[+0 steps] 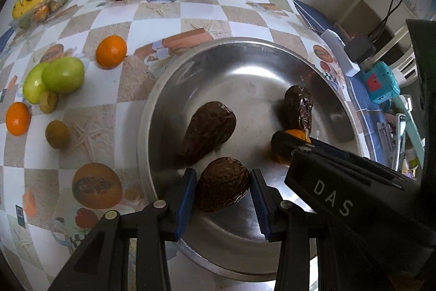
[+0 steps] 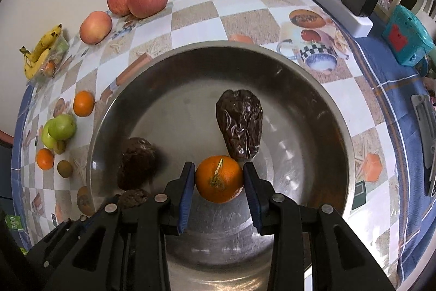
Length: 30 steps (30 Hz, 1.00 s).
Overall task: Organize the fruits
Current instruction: 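Carry the orange and date into the steel bowl and open both grippers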
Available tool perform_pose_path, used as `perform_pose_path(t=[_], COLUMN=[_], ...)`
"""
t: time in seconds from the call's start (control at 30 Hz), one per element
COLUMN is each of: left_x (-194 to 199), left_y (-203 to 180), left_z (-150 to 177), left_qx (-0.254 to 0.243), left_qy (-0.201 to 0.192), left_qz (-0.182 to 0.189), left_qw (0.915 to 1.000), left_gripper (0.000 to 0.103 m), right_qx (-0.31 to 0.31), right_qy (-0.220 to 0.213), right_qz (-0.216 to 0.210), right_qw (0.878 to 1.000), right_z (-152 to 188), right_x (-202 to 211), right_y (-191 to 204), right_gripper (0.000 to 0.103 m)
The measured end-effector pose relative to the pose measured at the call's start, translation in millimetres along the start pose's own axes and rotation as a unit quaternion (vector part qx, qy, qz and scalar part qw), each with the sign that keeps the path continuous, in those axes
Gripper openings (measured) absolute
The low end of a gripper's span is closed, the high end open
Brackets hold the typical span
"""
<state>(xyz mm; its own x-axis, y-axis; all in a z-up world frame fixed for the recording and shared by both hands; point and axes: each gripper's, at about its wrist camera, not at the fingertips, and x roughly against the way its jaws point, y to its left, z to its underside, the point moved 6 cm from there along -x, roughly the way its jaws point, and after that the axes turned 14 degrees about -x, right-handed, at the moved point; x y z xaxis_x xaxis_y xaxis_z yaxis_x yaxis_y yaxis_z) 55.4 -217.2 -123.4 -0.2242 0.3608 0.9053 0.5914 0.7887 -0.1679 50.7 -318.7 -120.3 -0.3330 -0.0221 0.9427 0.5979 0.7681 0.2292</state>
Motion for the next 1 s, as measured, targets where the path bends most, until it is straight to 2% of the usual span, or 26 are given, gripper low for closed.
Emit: perform_pose_path(t=[0.23,0.5,0.67,0.83,1.0], left_x=[-2.5,-4.0,2.3,15.2,24.1], left_y=[-1.5,-0.8,-2.8,-5.5,2.7], left_z=[-1.2,-2.6,-4.5,-9.7,-12.8], left_qx=[-0.01,-0.008,-0.007,-0.019,-0.004], left_qy=[0.001,0.006,-0.001,-0.02,-0.027], left_qz=[-0.011,-0.002,0.013,0.007,0.001], left_qw=[0.9999,1.0,0.9999,0.9996,0.9996], left_gripper=[0.043,0.045,0.059,0.059,0.059], right_qx=[0.003,0.001,0.002,0.007,0.009], right_qy=[-0.002,0.001,-0.002,-0.022,-0.037], right_qz=[0.004,0.006,0.001,0.001,-0.004], right_qw=[1.0,1.0,1.0,1.0,0.999], right_z=[1.3,2.3,1.3,-2.5,-6.6], right_x=[0.1,0.1,2.5,13.9,23.0], right_y=[2.0,2.6,4.6,8.4,11.7], right_gripper=[0.038,0.039,0.039,0.041,0.041])
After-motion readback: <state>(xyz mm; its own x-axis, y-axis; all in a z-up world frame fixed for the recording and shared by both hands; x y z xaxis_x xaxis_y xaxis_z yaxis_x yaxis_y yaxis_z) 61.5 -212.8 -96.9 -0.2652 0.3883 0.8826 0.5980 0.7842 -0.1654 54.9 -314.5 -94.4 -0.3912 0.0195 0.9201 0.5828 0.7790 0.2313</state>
